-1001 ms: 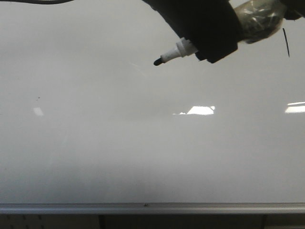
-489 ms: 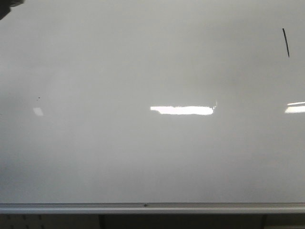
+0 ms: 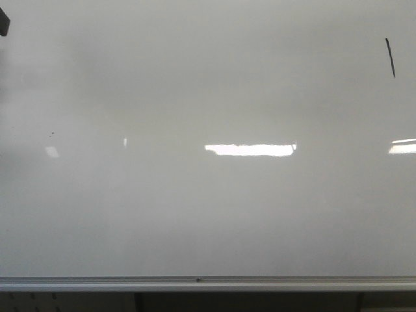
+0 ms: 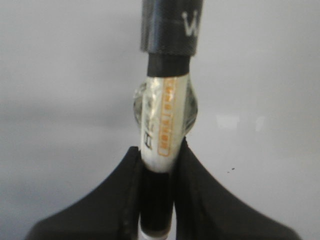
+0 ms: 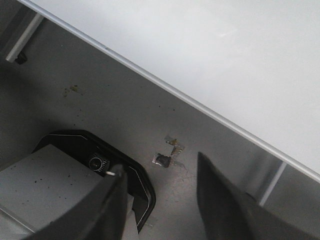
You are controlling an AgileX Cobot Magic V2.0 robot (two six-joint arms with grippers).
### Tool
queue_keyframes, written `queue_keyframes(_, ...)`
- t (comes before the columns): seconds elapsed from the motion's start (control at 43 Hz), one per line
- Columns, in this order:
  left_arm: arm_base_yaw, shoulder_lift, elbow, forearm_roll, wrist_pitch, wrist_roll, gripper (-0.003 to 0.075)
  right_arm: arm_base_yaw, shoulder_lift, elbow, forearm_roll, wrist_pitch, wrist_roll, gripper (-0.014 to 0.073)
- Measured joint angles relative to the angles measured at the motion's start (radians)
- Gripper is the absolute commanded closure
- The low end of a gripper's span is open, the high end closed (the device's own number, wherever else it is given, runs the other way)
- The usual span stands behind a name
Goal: Write number 1 on whiteboard
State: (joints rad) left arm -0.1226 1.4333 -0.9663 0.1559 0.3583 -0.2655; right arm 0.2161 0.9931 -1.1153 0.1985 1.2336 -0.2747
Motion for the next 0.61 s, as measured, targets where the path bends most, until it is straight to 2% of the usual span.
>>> queue_keyframes(0.21, 0.004, 0.097, 0.0, -0.012, -0.081, 0.0, 0.0708, 0.0, 0.0, 0.0, -0.001, -0.004, 0.0, 0.0241)
queue_keyframes(0.303, 0.004, 0.125, -0.007, -0.014, -0.086, 0.0, 0.0684, 0.0, 0.0, 0.0, -0.001, -0.006, 0.0, 0.0241)
queue_keyframes(0.605, 0.004, 0.174, -0.045, -0.017, -0.08, 0.0, 0.0398, 0.0, 0.0, 0.0, -0.004, -0.006, 0.0, 0.0241)
